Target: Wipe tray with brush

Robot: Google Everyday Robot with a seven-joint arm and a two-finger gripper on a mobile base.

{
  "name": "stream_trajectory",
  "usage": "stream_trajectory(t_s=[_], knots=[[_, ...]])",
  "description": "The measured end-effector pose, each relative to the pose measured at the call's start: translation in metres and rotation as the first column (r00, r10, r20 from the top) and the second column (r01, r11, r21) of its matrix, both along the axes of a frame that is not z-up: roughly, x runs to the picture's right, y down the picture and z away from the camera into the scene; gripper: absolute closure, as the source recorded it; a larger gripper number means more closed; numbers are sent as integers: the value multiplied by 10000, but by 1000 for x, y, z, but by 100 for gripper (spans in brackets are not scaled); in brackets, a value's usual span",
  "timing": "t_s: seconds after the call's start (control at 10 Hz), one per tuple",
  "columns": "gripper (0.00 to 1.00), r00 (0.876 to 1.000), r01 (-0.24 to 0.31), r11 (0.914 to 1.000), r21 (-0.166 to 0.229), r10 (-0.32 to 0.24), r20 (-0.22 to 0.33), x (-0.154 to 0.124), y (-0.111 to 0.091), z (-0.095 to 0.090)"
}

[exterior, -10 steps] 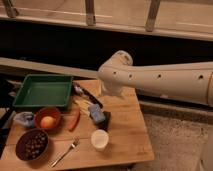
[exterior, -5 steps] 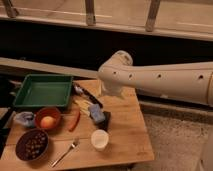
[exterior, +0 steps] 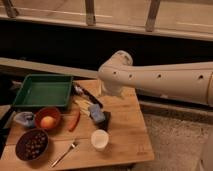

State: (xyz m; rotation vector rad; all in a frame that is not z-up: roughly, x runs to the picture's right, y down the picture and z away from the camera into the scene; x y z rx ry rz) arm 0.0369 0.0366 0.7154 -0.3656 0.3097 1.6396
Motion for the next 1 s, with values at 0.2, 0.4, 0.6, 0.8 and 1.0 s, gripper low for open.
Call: stream_trajectory(t_s=[0.2, 0.4, 0.6, 0.8, 1.0], knots=[[20, 10000, -3, 10000, 8, 3, 3, 0, -1, 0], [20, 9994, 266, 9996, -44, -265, 229, -4, -7, 6], [20, 9973, 488, 9987, -141, -479, 559, -27, -19, 18], [20, 9924, 771, 9965, -318, -737, 983, -47, -44, 48], [20, 9611, 1835, 9814, -572, -1669, 2200, -44, -67, 76]])
